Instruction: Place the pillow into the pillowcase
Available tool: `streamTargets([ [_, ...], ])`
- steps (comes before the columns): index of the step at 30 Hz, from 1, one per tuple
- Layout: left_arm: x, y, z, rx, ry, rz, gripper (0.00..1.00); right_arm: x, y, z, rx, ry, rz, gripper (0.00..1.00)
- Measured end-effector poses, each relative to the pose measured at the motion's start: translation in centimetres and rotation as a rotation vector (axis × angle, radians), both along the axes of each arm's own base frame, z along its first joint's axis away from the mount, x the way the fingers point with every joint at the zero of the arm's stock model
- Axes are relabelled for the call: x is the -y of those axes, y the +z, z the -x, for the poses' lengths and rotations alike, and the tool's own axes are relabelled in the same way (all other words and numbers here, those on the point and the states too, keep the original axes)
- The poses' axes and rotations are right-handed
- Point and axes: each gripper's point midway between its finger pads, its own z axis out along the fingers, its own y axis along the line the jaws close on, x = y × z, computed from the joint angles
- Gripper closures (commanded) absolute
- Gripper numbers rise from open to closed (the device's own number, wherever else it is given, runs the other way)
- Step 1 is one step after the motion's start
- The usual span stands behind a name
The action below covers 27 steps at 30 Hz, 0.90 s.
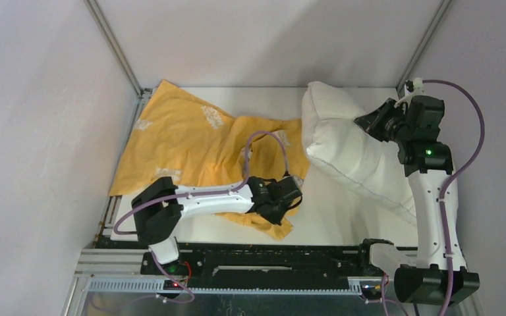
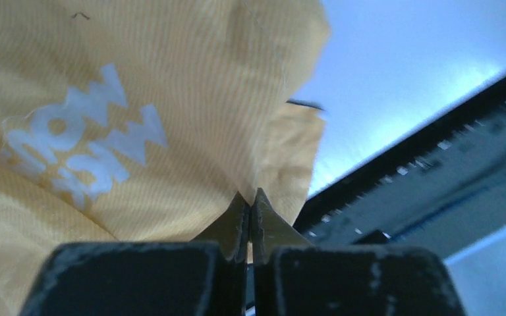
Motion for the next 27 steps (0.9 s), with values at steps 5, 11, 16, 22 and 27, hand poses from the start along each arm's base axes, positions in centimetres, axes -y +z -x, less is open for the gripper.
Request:
streamTargets([
  [5,2.2,2.0,3.3,-0.084,-0.148,0.106,0.79,0.2,-0.4,-0.4,-0.014,-0.002,-0.006,1.00],
  [11,3.3,3.2,4.8,-0.146,-0.221,0.182,0.38,0.0,-0.5,-0.5,-0.015,0.006,-0.007,1.00],
  [16,2.2,6.9,0.8,-0.081,-0.049,0.298,0.38,-1.2,0.0,0.2,-0.007,0.020,-0.008,1.00],
  [22,-4.9,12.4,-9.4,0.117,0.350,0.432,0.45,-5.7,0.4,2.5,0.018,0.095,0.048,1.00],
  [27,-6.5,10.9,-14.8,0.167,0.454,0.328,0.52,-6.6,0.8,3.2,0.025,0.104,0.028,1.00],
])
